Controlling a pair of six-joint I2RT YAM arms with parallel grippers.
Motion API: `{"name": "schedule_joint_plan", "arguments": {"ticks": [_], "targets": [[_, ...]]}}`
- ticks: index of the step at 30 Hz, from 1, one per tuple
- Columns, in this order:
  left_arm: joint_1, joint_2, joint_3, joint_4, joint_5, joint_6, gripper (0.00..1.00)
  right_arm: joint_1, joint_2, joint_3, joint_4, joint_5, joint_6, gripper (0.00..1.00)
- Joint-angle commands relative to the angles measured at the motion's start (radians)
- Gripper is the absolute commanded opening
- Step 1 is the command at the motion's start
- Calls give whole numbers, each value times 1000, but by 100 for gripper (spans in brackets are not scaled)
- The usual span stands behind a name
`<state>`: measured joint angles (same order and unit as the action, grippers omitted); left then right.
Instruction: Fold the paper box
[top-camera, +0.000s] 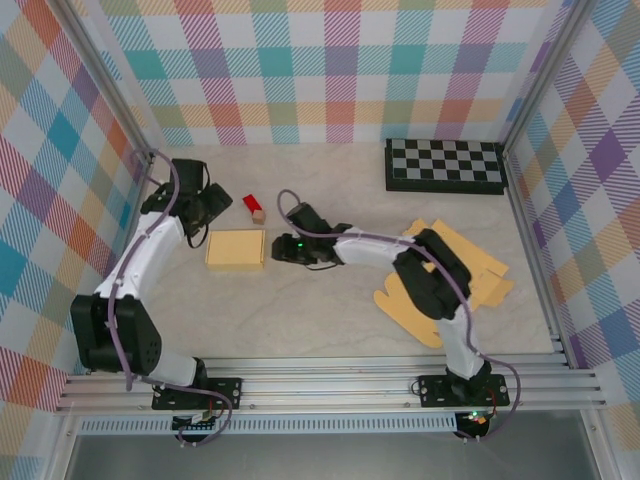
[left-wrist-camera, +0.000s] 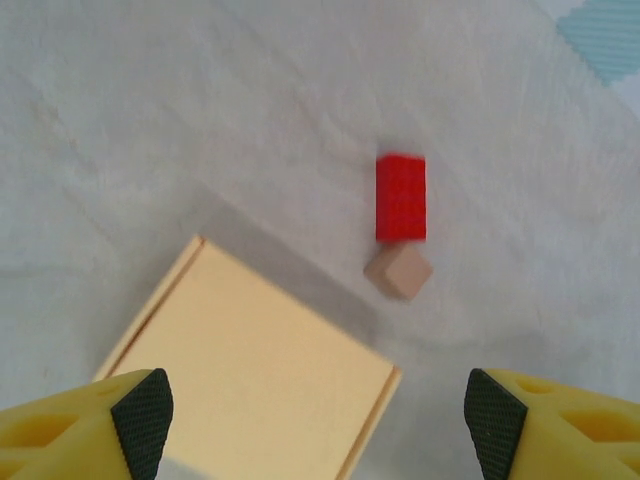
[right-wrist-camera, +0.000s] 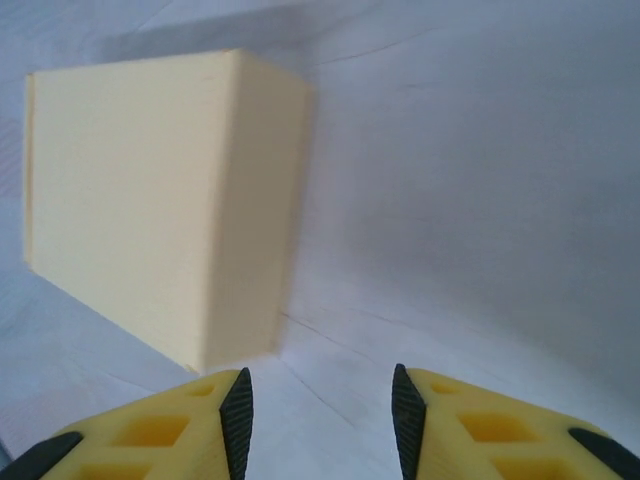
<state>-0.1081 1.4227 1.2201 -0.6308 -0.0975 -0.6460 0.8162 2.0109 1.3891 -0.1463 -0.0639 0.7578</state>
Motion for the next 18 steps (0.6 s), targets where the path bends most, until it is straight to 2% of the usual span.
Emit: {"name": "schedule_joint_plan", "arguments": {"ticks": [1,5,7,12,15,18], "targets": [[-91,-93,-82,-44,26,3,80,-113,-232,-142,-172,171,-140,45],[-223,-143,-121,-30,40,-6,80,-269,-436,-308,-335,364,-194,53],[-290,-140,-117,-12,43,-3,80,-356,-498,-378,-353,415,-215,55],[-432,-77,-68,-2,17,23,80,-601,-570,-498,-393,442,-142,60],[-487,-30,-16,-46,-22,40,80,-687,-575,-543,-391,462,-86,64],[-514,-11,-10,-44,-22,42,80,-726,-560,-575,-350,419,-68,65]]}}
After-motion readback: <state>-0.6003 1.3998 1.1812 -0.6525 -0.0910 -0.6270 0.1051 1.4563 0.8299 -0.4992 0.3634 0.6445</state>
